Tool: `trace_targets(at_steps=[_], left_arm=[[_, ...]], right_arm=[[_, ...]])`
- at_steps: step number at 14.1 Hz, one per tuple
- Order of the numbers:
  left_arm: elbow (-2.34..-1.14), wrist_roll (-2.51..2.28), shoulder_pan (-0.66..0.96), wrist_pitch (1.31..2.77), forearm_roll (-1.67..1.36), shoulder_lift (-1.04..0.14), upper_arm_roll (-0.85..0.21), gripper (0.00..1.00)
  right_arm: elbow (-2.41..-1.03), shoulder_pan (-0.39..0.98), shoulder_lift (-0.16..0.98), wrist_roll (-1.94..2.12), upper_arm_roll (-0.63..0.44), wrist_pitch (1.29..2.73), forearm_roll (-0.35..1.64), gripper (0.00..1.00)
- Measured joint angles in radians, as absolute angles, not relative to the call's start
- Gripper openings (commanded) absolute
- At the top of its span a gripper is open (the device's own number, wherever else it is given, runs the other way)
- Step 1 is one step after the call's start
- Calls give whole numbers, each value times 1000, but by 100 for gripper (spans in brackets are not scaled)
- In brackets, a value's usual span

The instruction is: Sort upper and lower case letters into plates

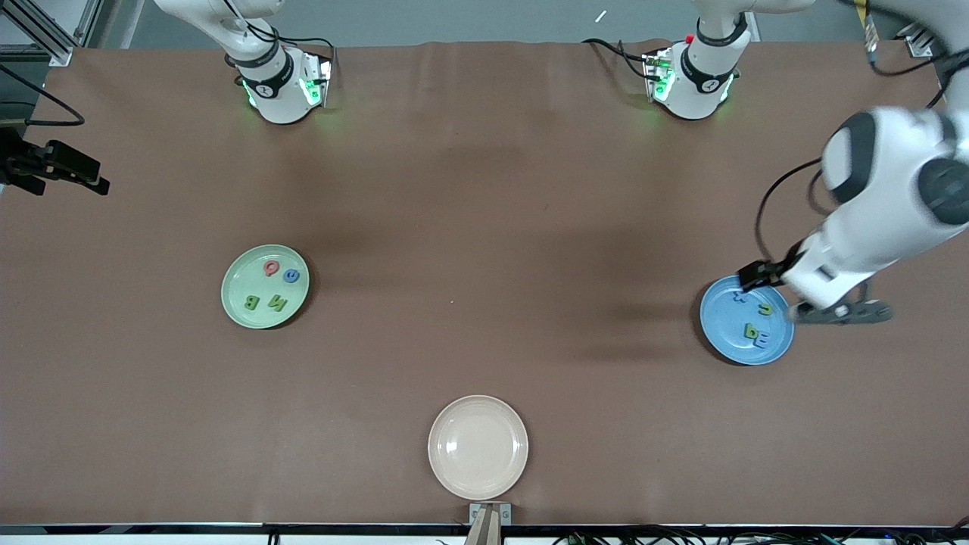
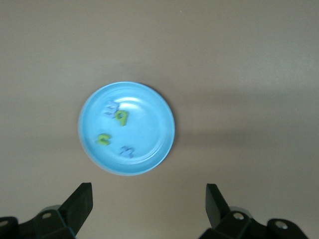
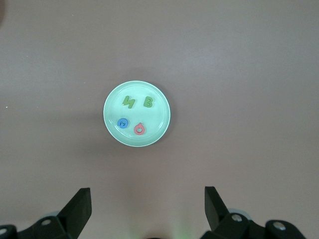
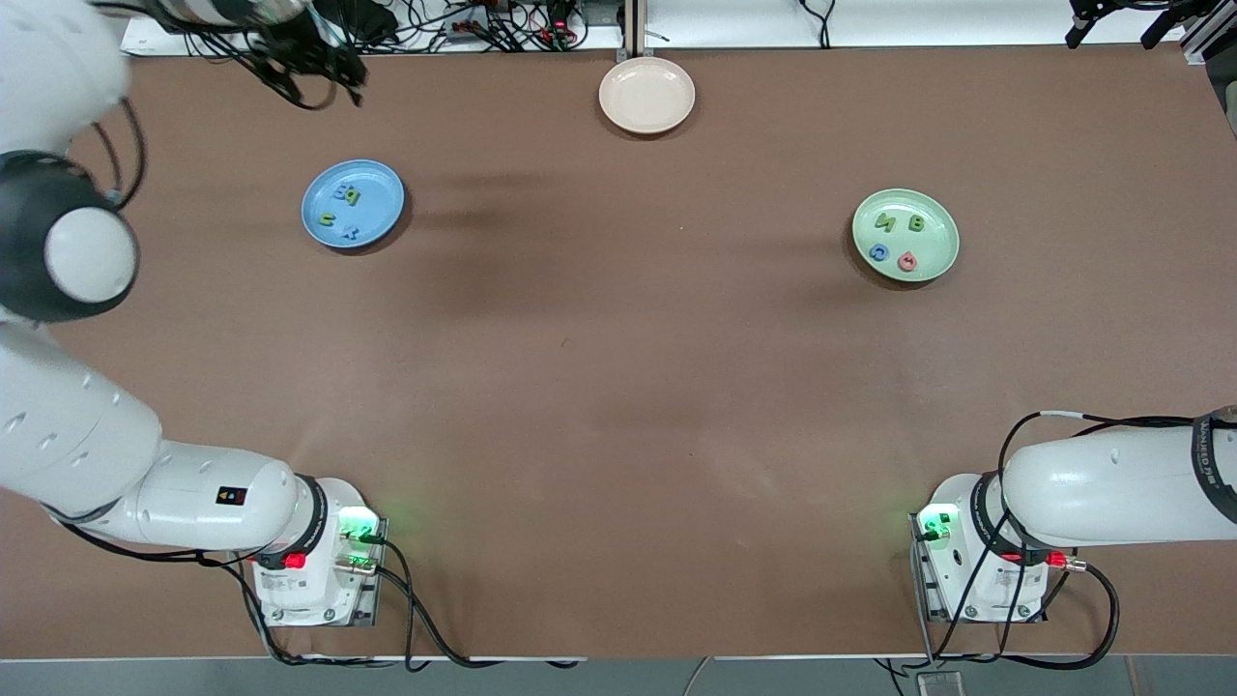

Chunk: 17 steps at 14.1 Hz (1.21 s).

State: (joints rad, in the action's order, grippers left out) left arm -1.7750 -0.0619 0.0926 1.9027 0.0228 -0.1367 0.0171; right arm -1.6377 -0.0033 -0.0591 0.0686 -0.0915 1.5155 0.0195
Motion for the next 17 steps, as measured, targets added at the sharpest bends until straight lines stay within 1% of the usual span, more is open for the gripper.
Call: trace_targets(at_steps=[3, 5, 10, 17], left_arm=[[-1776, -1, 52, 1832, 23, -20, 19, 100], [-1773, 20, 36, 1829, 23, 15, 19, 100], [-1675, 40, 14, 1757, 23, 21, 20, 100], [-1603, 49, 6, 1750, 23, 18, 17, 100]], right_arm=[[-1638, -3, -59, 69, -92, 1516, 20, 100], [-1638, -3, -59, 68, -92, 1516, 20, 100], [-1638, -3, -59, 68, -92, 1516, 20, 100], [-1638, -3, -59, 68, -92, 1516, 20, 100]])
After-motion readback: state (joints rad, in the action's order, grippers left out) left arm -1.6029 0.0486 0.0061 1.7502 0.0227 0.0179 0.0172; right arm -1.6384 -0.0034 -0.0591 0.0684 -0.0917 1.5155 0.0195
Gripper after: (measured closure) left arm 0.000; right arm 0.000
